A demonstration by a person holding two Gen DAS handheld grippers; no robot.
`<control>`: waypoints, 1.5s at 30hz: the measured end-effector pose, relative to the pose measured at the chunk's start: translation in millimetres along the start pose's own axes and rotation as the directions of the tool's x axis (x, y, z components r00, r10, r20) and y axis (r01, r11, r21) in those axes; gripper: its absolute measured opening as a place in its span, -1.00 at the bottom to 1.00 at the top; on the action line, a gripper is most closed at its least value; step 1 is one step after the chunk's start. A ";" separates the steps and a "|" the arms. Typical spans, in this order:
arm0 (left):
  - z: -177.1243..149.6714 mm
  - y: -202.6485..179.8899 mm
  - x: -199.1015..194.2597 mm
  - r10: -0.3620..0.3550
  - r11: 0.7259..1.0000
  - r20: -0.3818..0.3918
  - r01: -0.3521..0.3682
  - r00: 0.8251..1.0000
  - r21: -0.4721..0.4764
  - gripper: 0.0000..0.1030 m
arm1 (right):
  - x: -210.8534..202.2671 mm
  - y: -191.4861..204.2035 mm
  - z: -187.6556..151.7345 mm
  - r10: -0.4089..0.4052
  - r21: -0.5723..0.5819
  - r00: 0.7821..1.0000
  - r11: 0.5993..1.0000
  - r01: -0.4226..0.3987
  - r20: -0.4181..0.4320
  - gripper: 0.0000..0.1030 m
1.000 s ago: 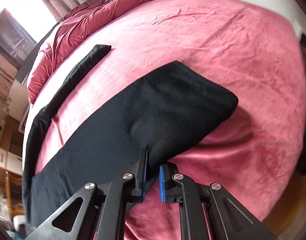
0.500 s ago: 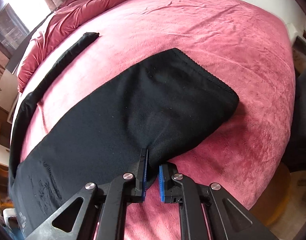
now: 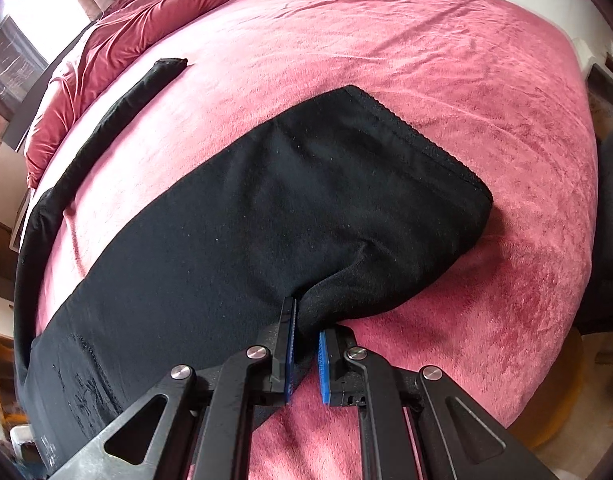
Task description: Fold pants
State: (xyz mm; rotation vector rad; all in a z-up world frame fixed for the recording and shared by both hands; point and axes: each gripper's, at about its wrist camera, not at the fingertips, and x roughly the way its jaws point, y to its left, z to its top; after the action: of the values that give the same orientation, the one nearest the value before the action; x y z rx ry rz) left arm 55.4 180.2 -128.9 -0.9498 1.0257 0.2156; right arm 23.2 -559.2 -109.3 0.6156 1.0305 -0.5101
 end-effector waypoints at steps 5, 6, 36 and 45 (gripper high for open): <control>-8.7 -9.8 -28.1 -0.015 0.996 0.028 0.012 0.999 0.091 -0.88 | -13.8 -2.9 0.0 0.003 -0.005 0.999 1.000 -0.003 0.050 -0.85; -12.3 -12.2 -33.6 -0.013 0.994 0.026 0.010 1.000 0.113 -0.88 | -16.2 -3.4 -0.2 0.000 -0.009 0.998 1.000 0.000 0.057 -0.85; 83.8 -53.3 -55.5 -0.008 0.970 0.067 -0.008 0.998 0.242 -0.46 | -65.3 87.4 -25.1 0.086 -0.309 0.992 0.950 -0.052 0.096 0.04; 173.4 -79.8 32.7 0.002 0.998 -0.030 -0.001 1.000 0.058 -0.38 | -22.0 203.8 -100.4 0.192 -0.512 0.974 0.829 -0.227 -0.122 0.06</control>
State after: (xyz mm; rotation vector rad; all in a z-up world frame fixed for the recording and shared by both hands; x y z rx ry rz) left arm 227.0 255.0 -79.3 -0.9017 1.0551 0.1722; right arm 83.7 -341.0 -80.9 0.2496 1.0904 -0.0002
